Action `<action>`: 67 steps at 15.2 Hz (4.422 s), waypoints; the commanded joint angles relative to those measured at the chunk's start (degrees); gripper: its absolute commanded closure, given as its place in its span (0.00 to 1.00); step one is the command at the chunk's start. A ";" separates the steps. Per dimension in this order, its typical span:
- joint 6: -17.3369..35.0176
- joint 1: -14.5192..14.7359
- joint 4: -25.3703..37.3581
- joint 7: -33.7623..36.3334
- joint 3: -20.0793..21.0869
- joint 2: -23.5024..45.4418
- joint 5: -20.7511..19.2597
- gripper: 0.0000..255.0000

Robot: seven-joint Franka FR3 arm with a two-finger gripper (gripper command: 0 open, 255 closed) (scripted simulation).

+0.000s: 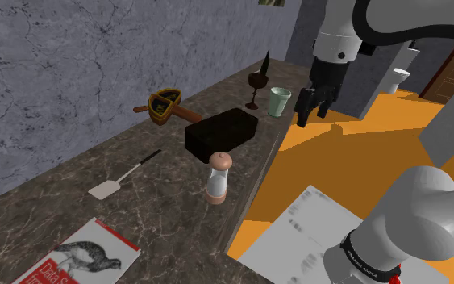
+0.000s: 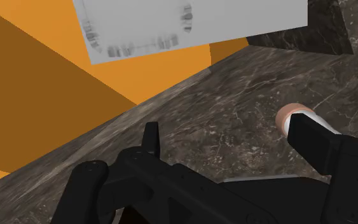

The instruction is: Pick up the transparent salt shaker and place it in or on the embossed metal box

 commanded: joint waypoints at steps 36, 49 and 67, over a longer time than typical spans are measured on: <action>40.24 10.39 -3.35 1.86 7.20 28.92 17.12 1.00; 36.85 10.24 -1.59 2.41 7.03 27.27 16.71 1.00; 22.29 9.73 8.66 4.57 6.20 22.85 15.19 1.00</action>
